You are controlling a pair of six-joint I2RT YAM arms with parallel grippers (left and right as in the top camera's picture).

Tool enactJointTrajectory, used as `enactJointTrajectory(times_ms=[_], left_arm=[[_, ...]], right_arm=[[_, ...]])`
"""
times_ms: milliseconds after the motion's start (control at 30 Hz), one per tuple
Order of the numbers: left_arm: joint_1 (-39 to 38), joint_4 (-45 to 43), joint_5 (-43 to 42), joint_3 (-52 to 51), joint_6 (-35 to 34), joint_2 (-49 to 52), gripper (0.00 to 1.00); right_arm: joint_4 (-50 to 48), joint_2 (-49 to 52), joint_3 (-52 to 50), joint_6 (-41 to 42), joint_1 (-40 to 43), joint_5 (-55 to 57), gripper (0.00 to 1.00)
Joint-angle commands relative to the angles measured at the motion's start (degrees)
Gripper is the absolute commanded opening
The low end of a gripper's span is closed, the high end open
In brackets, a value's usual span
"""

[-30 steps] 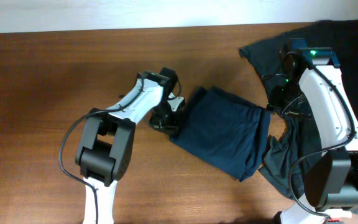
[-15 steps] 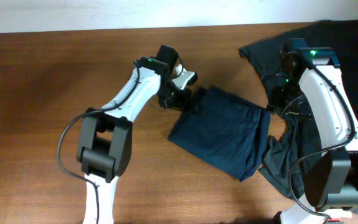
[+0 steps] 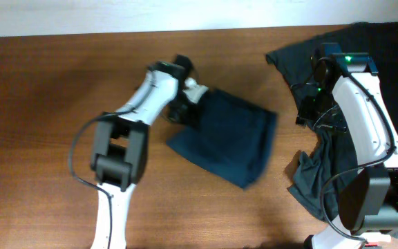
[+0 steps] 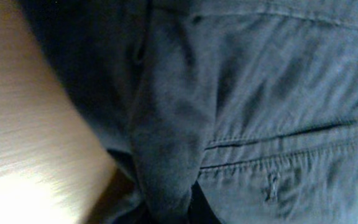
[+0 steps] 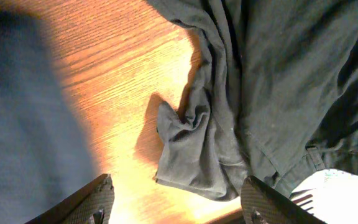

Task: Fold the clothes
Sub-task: 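Carry the folded trousers to the left table edge with the left gripper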

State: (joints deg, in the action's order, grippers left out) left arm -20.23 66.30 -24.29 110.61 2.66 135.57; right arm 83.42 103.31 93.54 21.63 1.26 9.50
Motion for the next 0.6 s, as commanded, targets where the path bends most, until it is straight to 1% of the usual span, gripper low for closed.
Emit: enactJointTrajectory(times_ms=[0, 133, 200, 333, 433, 467, 500, 567], left_arm=[[12.26, 3.28, 17.20, 6.14, -1.60, 0.24, 0.00], [22.93, 5.77, 28.37, 8.35, -2.01, 0.02, 0.00], [27.67, 4.81, 31.23, 8.35, -2.01, 0.04, 0.00], [32.92, 1.14, 35.74, 8.35, -1.97, 0.04, 0.00], [35.52, 0.24, 41.68, 9.25, -2.01, 0.02, 0.01], [36.02, 0.35, 42.16, 9.90, -2.01, 0.02, 0.04], [36.59, 0.63, 42.07, 11.02, -2.12, -0.04, 0.10], [37.07, 2.62, 41.38, 14.80, -3.56, -0.55, 0.34]], right_arm=[[0.17, -0.94, 0.52, -0.42, 0.00, 0.20, 0.69], [0.15, -0.94, 0.52, -0.39, 0.00, 0.17, 0.69], [0.13, -0.94, 0.52, -0.39, 0.00, 0.17, 0.69], [0.17, -0.94, 0.52, -0.39, 0.00, 0.17, 0.69], [0.17, -0.94, 0.52, -0.39, 0.00, 0.15, 0.69], [0.17, -0.94, 0.52, -0.39, 0.00, 0.15, 0.69], [0.17, -0.94, 0.52, -0.39, 0.00, 0.15, 0.69], [0.17, -0.94, 0.52, -0.39, 0.00, 0.15, 0.70]])
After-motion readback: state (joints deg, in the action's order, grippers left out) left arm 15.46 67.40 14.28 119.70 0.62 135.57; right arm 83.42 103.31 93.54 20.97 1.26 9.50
